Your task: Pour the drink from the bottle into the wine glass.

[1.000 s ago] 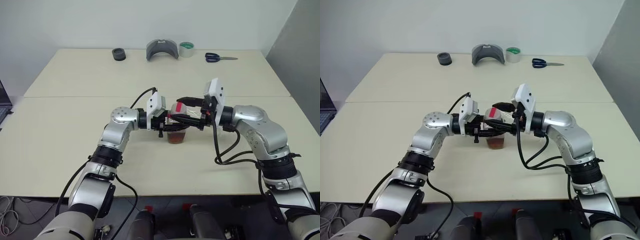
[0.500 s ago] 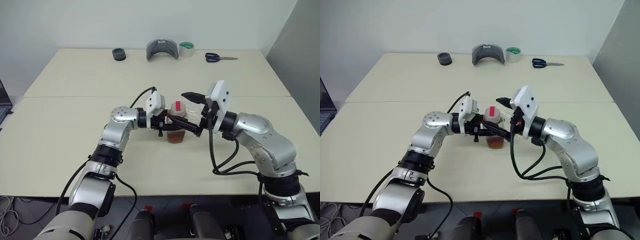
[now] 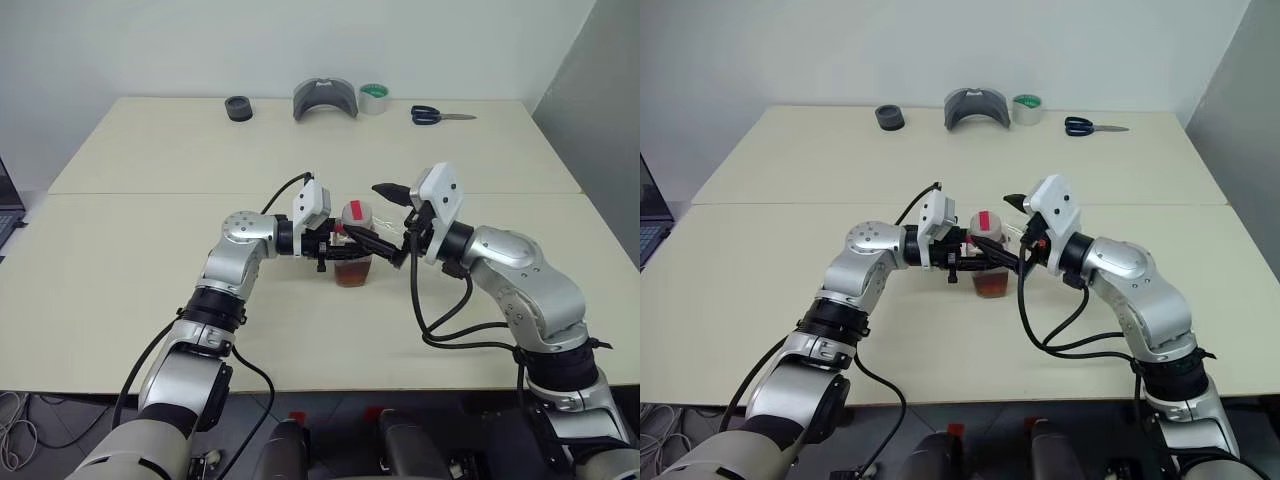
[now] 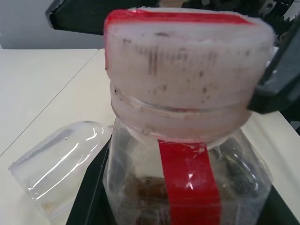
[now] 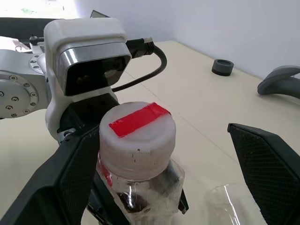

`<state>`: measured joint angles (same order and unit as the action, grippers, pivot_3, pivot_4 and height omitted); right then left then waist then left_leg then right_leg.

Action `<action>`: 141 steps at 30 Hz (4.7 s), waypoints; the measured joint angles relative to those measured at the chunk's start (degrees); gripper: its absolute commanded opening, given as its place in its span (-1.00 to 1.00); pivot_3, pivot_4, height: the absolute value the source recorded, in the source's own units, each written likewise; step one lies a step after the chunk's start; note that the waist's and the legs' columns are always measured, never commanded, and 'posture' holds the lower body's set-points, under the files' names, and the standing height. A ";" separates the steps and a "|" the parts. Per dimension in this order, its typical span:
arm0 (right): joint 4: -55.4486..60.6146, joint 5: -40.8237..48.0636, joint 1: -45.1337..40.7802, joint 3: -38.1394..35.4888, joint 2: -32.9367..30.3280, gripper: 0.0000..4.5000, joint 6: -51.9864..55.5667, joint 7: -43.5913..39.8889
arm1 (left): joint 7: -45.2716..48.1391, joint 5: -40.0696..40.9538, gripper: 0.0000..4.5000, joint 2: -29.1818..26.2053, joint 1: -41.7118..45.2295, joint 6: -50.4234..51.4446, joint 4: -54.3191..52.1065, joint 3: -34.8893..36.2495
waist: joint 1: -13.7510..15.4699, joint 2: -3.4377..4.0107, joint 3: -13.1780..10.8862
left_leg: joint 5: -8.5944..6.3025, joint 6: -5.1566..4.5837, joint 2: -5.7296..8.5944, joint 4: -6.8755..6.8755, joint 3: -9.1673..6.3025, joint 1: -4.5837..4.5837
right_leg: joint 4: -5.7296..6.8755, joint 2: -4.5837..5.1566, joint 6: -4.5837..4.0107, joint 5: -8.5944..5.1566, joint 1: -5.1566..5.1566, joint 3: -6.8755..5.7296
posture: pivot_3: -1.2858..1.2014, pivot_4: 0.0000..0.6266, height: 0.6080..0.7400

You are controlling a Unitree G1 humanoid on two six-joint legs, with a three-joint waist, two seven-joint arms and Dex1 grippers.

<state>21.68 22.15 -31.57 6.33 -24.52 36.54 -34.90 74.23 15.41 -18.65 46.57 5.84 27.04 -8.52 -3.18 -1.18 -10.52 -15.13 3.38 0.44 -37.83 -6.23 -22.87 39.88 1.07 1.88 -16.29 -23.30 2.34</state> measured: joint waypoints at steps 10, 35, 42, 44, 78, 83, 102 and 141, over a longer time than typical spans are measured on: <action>2.96 3.52 1.46 -2.42 -2.32 1.00 3.46 -0.14 | 0.12 0.00 -0.24 -0.09 -0.01 0.00 0.00 0.02 | 0.00 0.00 0.00 | 0.00 0.00 0.00 0.00 0.00 0.00 | 0.00 0.00 0.00 0.00 0.00 0.00 | 0.03 -0.52 1.00; 3.58 -1.96 -1.71 2.53 -1.21 1.00 2.57 2.79 | 0.22 0.14 -0.24 -0.05 0.01 0.16 0.00 0.03 | 0.01 0.00 0.00 | 0.00 0.00 0.01 -0.01 0.00 0.00 | 0.00 0.00 0.00 0.00 0.00 0.00 | 0.03 -0.52 1.00; 2.94 -2.57 -1.74 2.09 -0.03 1.00 2.65 2.88 | 0.21 0.14 -0.24 -0.05 0.01 0.21 0.00 0.03 | 0.01 0.00 0.00 | 0.00 0.00 0.01 0.00 0.00 0.00 | 0.00 0.00 0.00 0.00 0.00 0.00 | 0.03 -0.52 1.00; 2.94 -2.52 -1.74 1.86 0.03 1.00 2.75 2.86 | 0.21 0.15 -0.24 -0.04 0.01 0.21 0.00 0.03 | 0.01 0.00 0.00 | 0.00 0.00 0.01 0.00 0.00 0.00 | 0.00 0.00 0.00 0.00 0.00 0.00 | 0.03 -0.52 1.00; 5.09 2.06 -0.58 -0.76 -2.06 1.00 6.74 2.77 | 0.23 0.12 -0.24 -0.05 0.00 0.07 0.00 0.02 | 0.00 0.00 0.00 | 0.00 0.00 0.00 0.00 0.00 0.00 | 0.00 0.00 0.00 0.00 0.00 0.00 | 0.03 -0.52 1.00; 5.13 2.39 -0.56 -0.82 -2.13 1.00 6.86 2.79 | 0.23 0.11 -0.24 -0.05 0.00 0.07 0.00 0.02 | 0.00 0.00 0.00 | 0.00 0.00 0.00 0.00 0.00 0.00 | 0.00 0.00 0.00 0.00 0.00 0.00 | 0.03 -0.52 1.00; 5.83 3.93 -0.47 -1.89 -2.55 1.00 7.91 2.86 | 0.25 0.11 -0.24 -0.04 0.00 0.06 0.00 0.02 | 0.00 0.00 0.00 | 0.00 0.00 0.00 0.00 0.00 0.00 | 0.00 0.00 0.00 0.00 0.00 0.00 | 0.03 -0.52 1.00; 7.03 9.33 -2.36 -2.53 -4.04 1.00 12.31 2.23 | 0.24 0.10 -0.24 0.22 0.00 -0.03 0.00 0.00 | 0.00 0.00 0.00 | 0.00 0.00 0.00 0.00 0.01 0.00 | 0.00 0.00 0.00 0.00 0.00 0.01 | 0.03 -0.52 1.00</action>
<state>28.71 31.48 -33.93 3.80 -28.57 48.84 -32.67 74.48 15.52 -18.44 46.57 5.81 27.04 -8.52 -3.18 -1.18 -10.52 -15.13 3.38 0.45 -37.83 -6.22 -22.87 39.88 1.07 1.88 -16.29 -23.30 2.34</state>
